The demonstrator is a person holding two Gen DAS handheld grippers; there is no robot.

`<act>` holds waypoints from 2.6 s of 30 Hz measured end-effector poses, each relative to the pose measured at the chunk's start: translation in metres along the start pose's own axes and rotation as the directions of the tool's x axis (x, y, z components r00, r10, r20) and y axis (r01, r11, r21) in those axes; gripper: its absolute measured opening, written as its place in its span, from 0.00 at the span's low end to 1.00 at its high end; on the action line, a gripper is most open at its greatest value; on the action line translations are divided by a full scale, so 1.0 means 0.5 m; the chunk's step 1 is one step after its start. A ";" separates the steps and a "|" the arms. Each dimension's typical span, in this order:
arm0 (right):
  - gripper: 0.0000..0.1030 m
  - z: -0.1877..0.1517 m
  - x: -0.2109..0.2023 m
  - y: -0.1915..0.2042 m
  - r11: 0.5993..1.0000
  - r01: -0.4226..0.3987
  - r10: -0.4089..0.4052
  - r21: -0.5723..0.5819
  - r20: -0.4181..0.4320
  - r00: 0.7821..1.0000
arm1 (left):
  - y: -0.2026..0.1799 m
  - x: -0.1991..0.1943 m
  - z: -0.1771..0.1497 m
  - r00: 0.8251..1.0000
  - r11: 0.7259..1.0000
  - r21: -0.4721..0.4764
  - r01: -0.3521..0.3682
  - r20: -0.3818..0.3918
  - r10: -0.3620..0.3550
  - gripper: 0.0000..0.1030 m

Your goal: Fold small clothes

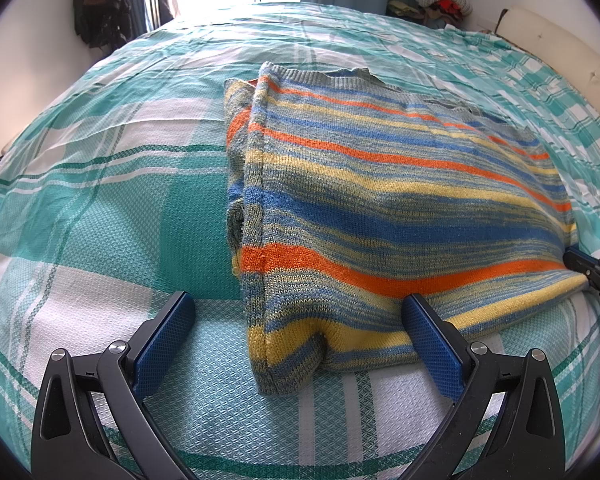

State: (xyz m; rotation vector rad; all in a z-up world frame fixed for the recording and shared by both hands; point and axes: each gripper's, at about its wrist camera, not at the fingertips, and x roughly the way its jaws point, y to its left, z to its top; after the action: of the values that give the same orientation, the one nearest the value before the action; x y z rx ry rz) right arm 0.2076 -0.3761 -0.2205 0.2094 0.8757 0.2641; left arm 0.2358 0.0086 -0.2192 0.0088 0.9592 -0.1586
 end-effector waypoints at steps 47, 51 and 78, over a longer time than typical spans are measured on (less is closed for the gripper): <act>0.33 0.000 -0.001 0.001 1.000 0.009 -0.009 -0.010 0.000 1.000 | 0.000 0.000 0.001 1.000 1.000 0.001 0.000 0.000 0.000 1.00; 0.33 0.000 -0.002 0.001 1.000 0.007 -0.007 -0.008 0.000 1.000 | 0.000 0.000 0.000 1.000 1.000 0.000 0.000 0.000 0.000 1.00; 0.33 -0.001 -0.001 0.000 1.000 0.008 -0.008 -0.009 -0.002 1.000 | 0.002 0.006 0.008 1.000 1.000 -0.012 0.003 -0.027 -0.003 0.99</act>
State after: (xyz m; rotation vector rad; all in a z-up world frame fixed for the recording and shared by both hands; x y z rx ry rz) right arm 0.2068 -0.3761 -0.2202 0.1974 0.8766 0.2609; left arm 0.2407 0.0086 -0.2196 -0.0013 0.9872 -0.1561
